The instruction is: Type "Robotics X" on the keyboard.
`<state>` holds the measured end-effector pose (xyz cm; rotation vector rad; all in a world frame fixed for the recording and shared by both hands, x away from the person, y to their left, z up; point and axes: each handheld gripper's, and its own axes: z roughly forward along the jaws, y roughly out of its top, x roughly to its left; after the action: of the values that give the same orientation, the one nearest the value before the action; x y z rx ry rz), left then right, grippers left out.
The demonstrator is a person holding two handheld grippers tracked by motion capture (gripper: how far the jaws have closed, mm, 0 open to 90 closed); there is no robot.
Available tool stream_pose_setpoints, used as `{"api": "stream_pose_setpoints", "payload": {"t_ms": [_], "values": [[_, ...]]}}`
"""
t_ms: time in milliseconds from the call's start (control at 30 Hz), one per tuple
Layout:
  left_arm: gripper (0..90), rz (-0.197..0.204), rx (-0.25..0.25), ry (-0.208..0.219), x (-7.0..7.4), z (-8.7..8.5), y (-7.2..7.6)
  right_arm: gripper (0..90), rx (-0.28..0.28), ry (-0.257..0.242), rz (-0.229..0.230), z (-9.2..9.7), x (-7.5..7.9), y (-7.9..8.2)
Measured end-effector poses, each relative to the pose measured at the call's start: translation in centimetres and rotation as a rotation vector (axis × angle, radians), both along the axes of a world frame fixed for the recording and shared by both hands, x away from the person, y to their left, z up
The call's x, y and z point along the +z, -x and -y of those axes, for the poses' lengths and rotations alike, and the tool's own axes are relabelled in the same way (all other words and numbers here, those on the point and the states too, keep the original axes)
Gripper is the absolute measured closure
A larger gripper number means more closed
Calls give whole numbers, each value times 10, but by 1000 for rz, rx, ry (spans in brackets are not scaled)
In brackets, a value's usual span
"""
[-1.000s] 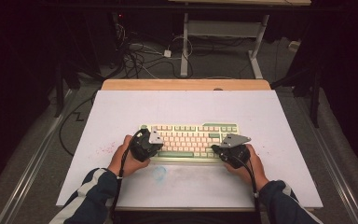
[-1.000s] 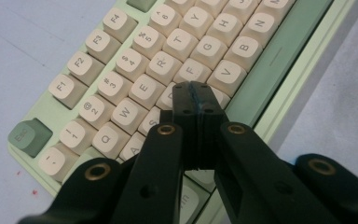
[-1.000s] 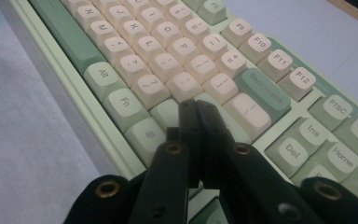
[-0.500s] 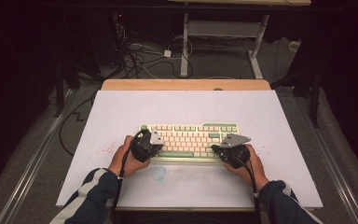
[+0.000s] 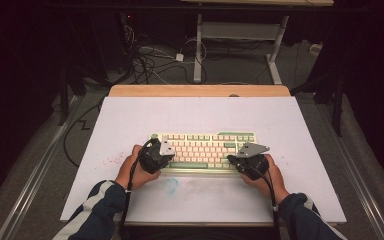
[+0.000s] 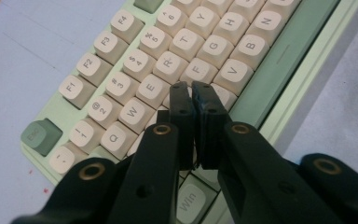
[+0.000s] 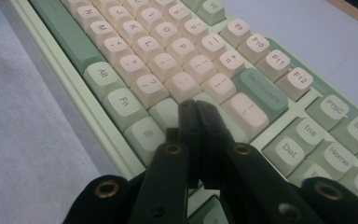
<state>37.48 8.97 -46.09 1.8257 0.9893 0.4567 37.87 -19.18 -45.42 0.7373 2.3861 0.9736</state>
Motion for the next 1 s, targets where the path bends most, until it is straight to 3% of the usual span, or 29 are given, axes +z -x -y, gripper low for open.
{"api": "stream_pose_setpoints", "payload": {"t_ms": [200, 467, 767, 1000], "values": [[784, 35, 6, 25, 4, -2, 1, 895, -7, -29, 17, 4, 7, 1], [611, 90, 35, 50, 9, -6, 1, 856, -16, -40, 44, 6, 13, 3], [464, 121, 54, 71, 10, -6, 2, 823, -30, -61, 69, 9, 17, 4], [347, 143, 58, 90, 11, -7, 4, 738, -41, -70, 84, 11, 19, 4]]}}
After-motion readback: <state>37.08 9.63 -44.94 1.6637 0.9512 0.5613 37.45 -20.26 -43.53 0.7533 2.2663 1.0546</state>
